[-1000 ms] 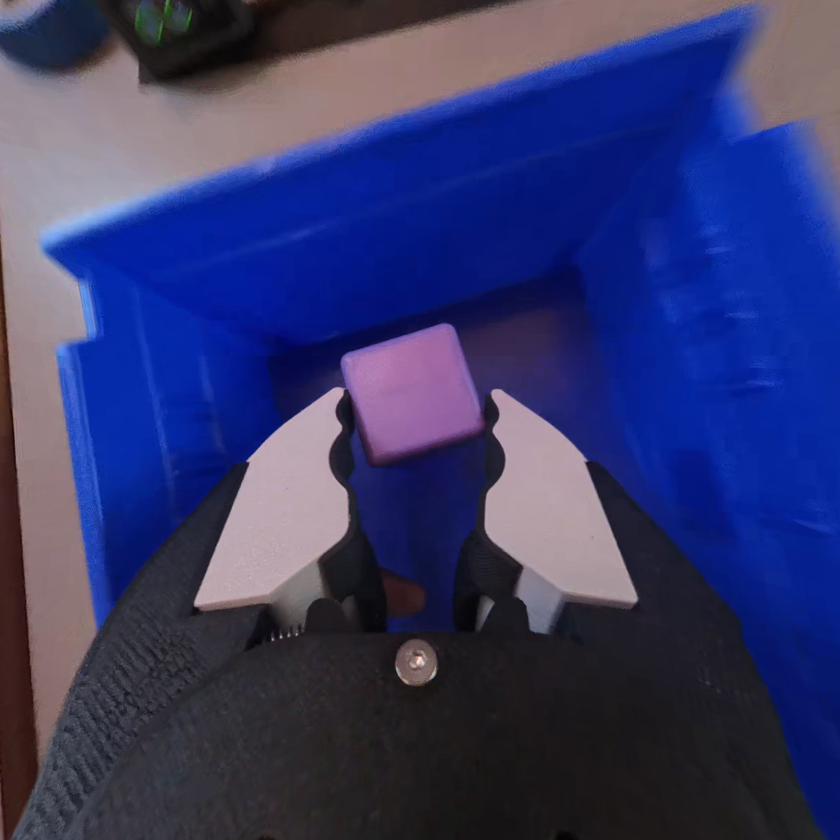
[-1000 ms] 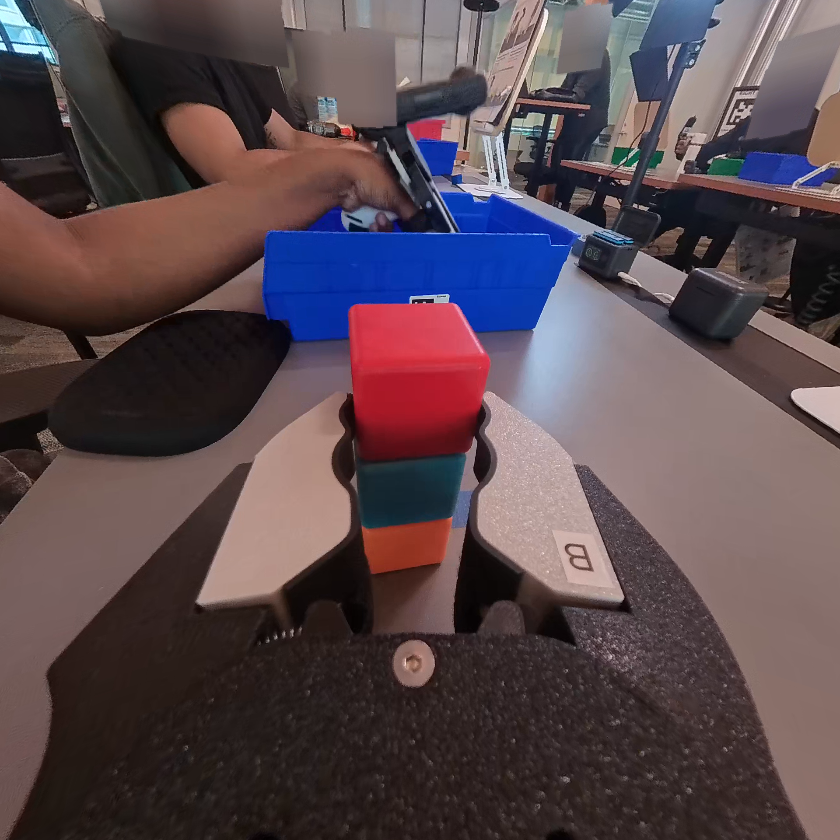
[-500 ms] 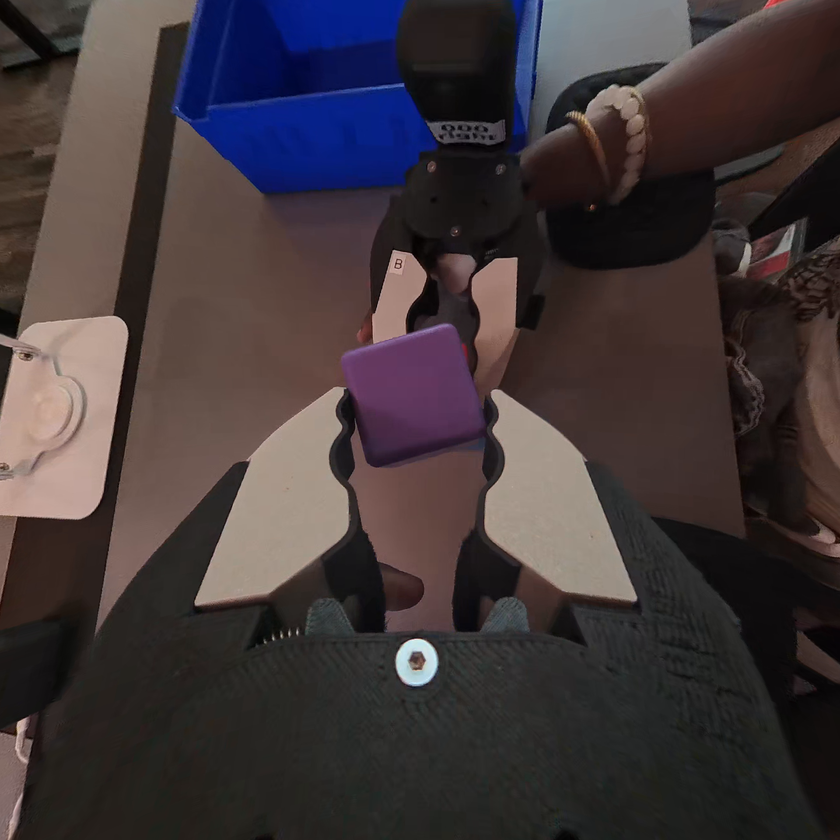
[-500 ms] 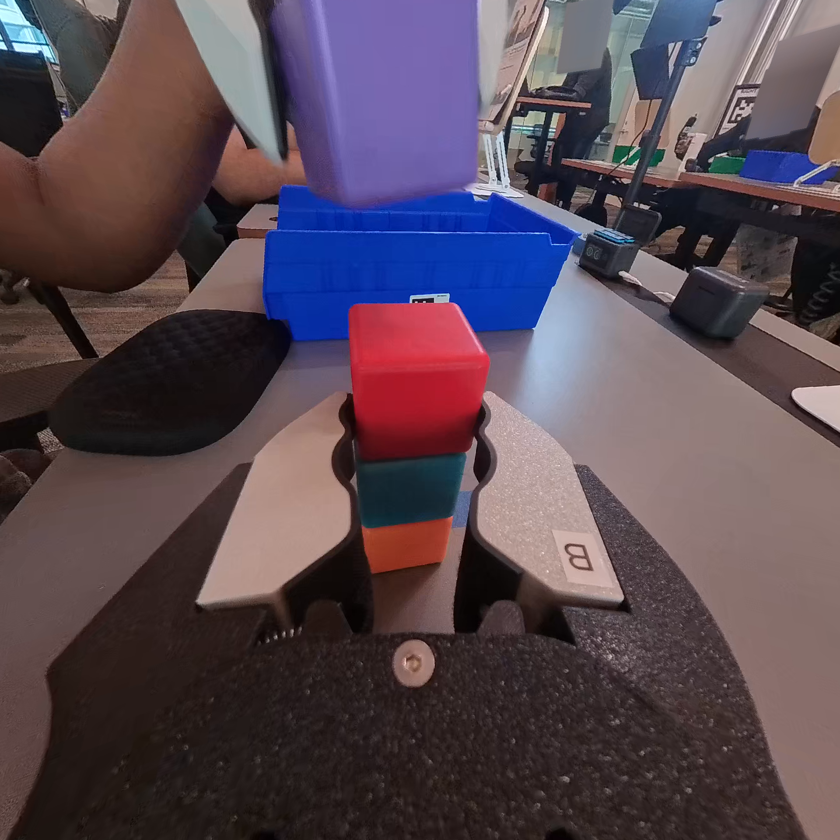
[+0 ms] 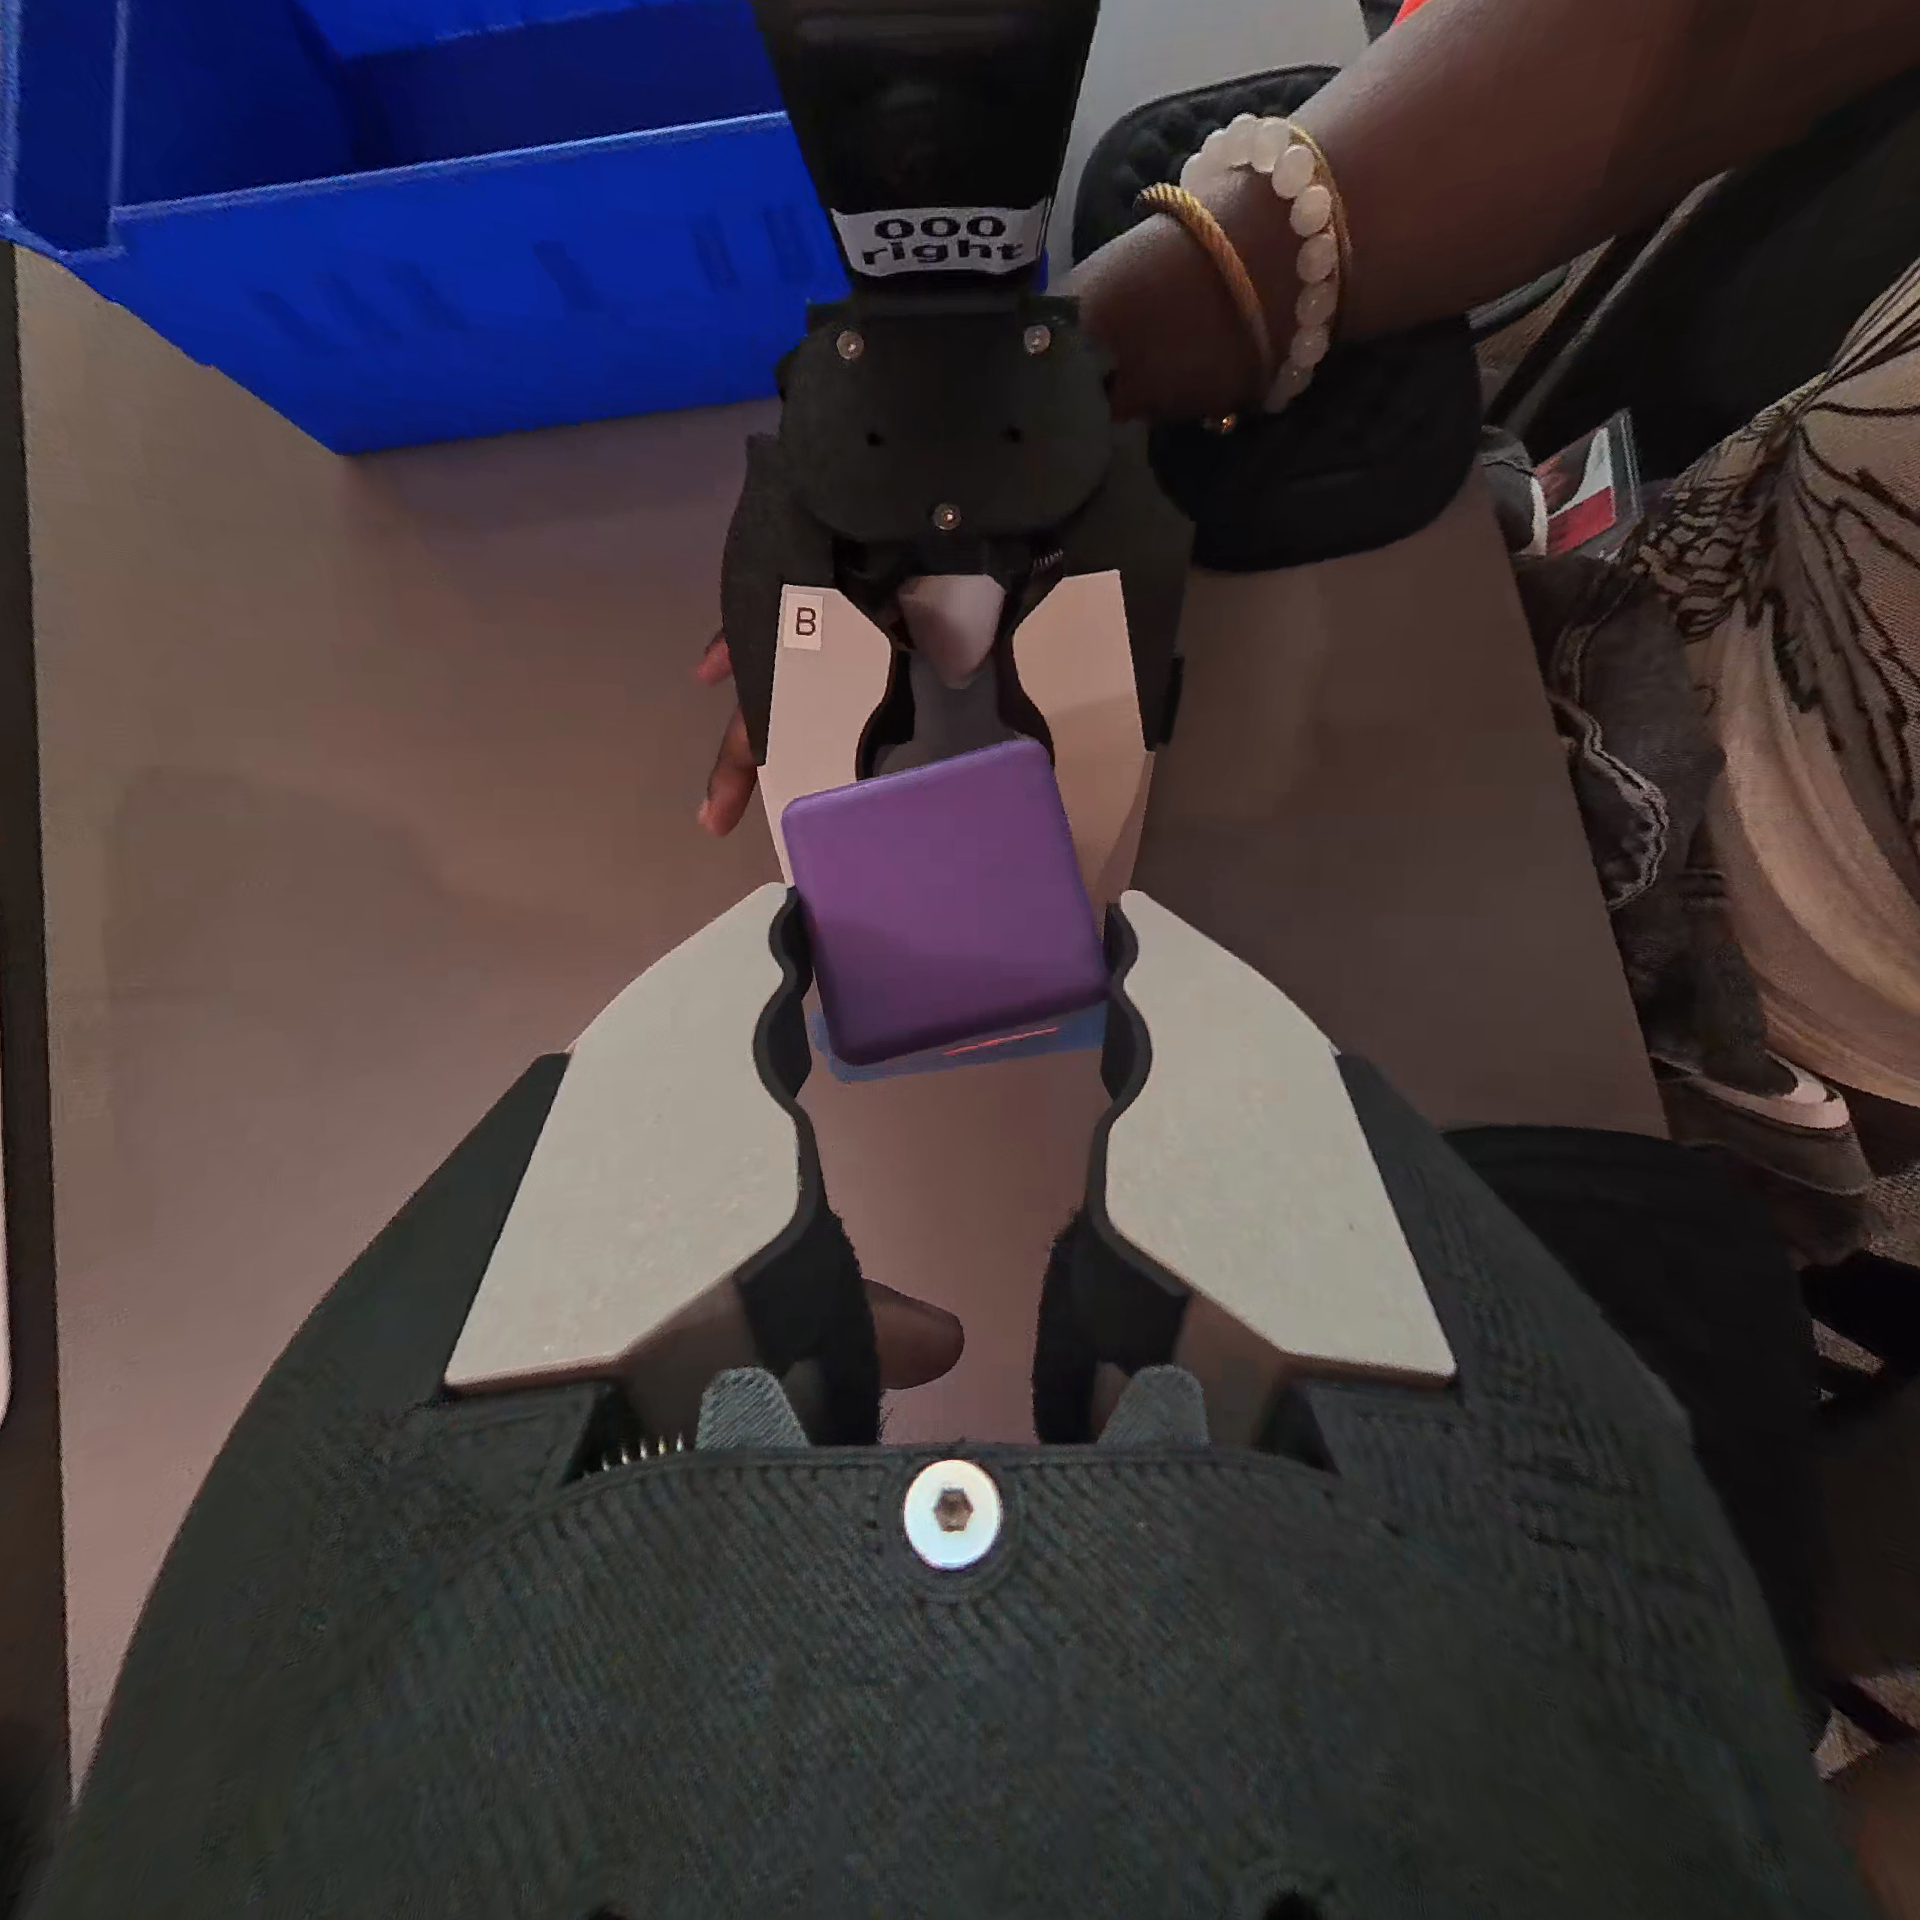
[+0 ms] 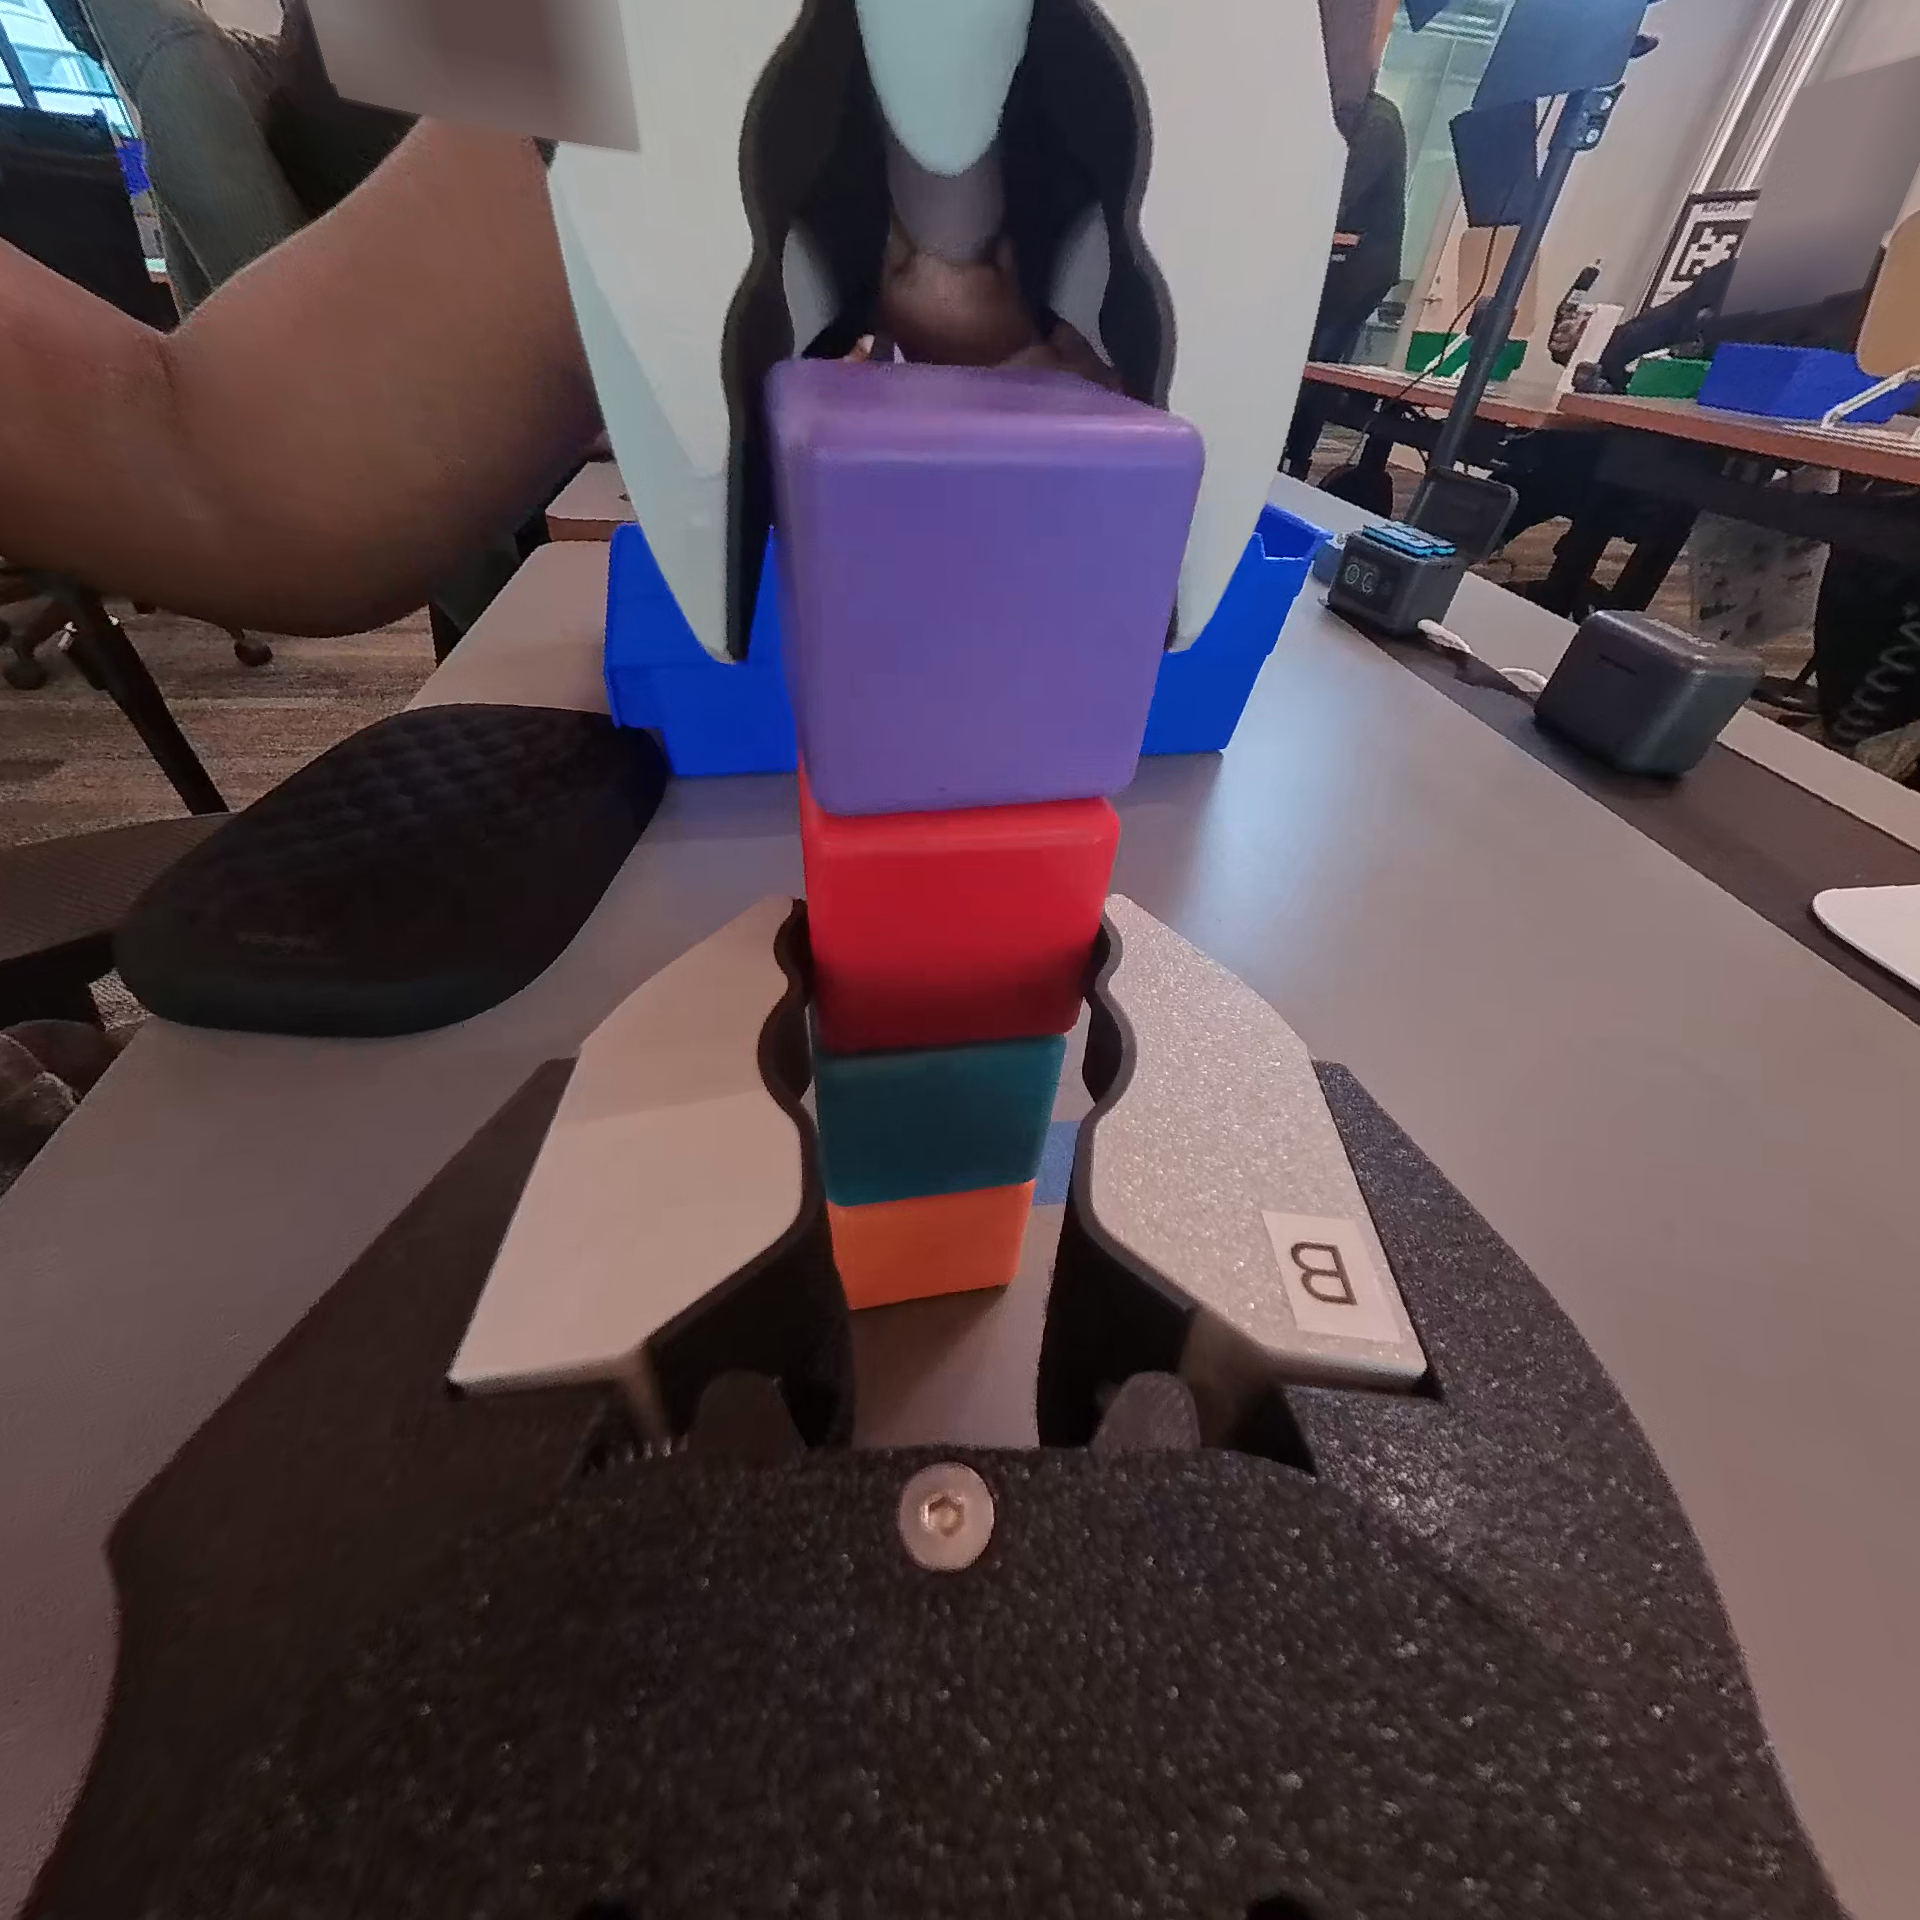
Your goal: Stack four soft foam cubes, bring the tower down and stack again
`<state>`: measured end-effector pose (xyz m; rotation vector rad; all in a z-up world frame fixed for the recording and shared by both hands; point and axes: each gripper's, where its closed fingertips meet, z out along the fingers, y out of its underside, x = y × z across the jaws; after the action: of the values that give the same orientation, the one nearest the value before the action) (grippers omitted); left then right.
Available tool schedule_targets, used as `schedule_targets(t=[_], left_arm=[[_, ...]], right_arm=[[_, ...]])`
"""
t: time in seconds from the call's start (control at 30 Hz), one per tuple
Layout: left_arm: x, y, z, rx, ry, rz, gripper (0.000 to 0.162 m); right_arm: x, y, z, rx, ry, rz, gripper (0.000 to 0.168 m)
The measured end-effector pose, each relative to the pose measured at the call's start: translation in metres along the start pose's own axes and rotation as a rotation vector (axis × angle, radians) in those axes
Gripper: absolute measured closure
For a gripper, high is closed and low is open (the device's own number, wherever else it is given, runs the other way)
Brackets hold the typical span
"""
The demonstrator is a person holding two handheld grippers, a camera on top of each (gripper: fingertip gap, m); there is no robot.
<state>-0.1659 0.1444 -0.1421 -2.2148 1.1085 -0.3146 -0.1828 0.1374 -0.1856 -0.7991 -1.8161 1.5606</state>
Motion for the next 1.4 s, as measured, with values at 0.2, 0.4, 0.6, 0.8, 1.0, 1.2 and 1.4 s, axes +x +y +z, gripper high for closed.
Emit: schedule_targets(t=[0.2,0.4,0.6,0.8,1.0,1.2,1.4], left_arm=[[0.001,-0.001,0.000,0.029,0.046,0.033,0.108],[0.003,-0.002,0.000,0.038,0.056,0.049,0.108],[0.003,-0.002,0.000,0.036,0.053,0.048,0.108],[-0.002,0.013,0.004,-0.025,-0.076,0.066,0.060],[-0.006,-0.019,-0.012,0.519,-0.278,-0.071,0.027],[0.014,-0.022,-0.018,0.886,-0.150,-0.095,0.025],[0.017,0.020,0.033,0.593,-0.088,-0.128,0.025]], right_arm=[[0.000,0.000,0.000,0.002,-0.002,0.001,0.118],[0.000,0.000,0.000,0.005,-0.004,0.001,0.118],[0.000,0.000,0.000,0.006,-0.004,0.003,0.118],[-0.005,-0.002,-0.004,0.013,-0.035,-0.013,0.109],[-0.009,-0.035,-0.024,0.181,-0.058,0.058,0.064],[0.002,-0.059,-0.042,0.297,0.023,0.048,0.053],[-0.006,-0.008,-0.029,-0.038,-0.011,-0.021,0.048]])
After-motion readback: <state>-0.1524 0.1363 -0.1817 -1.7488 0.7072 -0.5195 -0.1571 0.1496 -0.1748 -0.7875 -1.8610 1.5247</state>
